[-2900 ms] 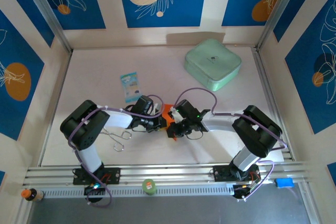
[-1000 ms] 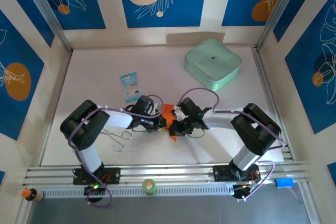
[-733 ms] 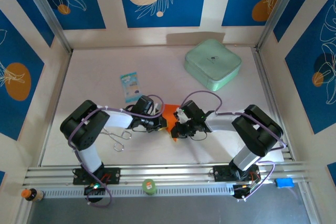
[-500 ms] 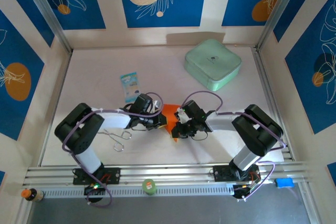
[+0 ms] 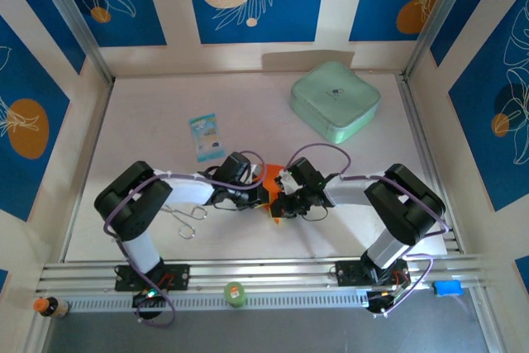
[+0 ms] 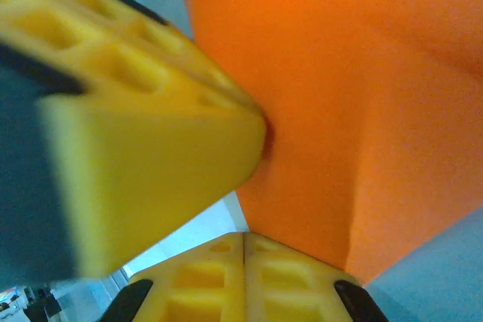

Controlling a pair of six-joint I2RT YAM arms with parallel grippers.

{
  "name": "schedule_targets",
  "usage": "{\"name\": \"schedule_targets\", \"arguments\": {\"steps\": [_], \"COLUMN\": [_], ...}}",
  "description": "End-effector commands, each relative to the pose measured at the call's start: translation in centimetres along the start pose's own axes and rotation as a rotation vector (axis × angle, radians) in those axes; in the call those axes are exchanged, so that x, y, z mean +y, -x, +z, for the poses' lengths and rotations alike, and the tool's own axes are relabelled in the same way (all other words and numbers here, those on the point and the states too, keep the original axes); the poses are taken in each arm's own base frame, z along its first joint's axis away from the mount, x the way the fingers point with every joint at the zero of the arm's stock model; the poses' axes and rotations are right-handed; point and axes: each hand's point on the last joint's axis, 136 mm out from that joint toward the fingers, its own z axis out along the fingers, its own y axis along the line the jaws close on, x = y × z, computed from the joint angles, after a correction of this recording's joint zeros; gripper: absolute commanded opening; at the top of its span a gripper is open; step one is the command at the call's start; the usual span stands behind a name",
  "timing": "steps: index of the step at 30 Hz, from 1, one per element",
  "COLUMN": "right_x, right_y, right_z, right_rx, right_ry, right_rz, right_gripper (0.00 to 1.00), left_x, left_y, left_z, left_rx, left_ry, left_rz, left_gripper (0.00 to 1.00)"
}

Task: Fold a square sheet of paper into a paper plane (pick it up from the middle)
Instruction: Third fold the triangle at the center of the table.

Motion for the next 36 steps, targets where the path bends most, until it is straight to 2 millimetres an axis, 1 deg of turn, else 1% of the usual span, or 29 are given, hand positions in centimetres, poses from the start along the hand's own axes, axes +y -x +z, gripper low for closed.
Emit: {"name": "schedule_targets", "arguments": {"steps": [1, 3, 6, 11, 21, 25, 30, 36], "right_x": [-2.0, -2.1, -2.1, -2.3, -2.4, -2.4, -2.3, -2.2], "right_y": [-1.9, -2.1, -2.4, -2.5, -2.5, -2.4, -2.4, -2.4], "right_z": [0.5, 0.6, 0.9, 1.0, 1.0, 1.0, 0.9, 0.9], "right_rx": [0.068, 0.073, 0.086, 0.09, 0.091, 0.089, 0.091, 0.094], "right_ry": [-0.066, -0.073, -0.085, -0.094, -0.094, -0.089, -0.081, -0.07], "right_rz": [0.065, 0.066, 0.065, 0.066, 0.071, 0.072, 0.069, 0.066], "right_gripper": [0.0, 0.0, 0.0, 0.0, 0.0, 0.0, 0.0, 0.0], "left_x": [2.1, 2.6, 2.9, 3.6, 4.0, 5.0, 5.1, 5.8], "left_y": [0.3, 0.8, 1.6, 2.9, 4.8, 5.7, 6.9, 7.8], "left_z": [0.6, 0.7, 0.7, 0.0, -0.9, -1.5, -2.1, -3.0], "left_rx": [0.001, -0.011, -0.029, -0.062, -0.088, -0.107, -0.125, -0.147], "left_ry": [0.079, 0.083, 0.063, 0.068, 0.043, 0.041, 0.025, 0.048], "left_rz": [-0.059, -0.07, -0.076, -0.093, -0.101, -0.118, -0.131, -0.151], "left_gripper": [0.0, 0.0, 0.0, 0.0, 0.01, 0.01, 0.02, 0.01]}}
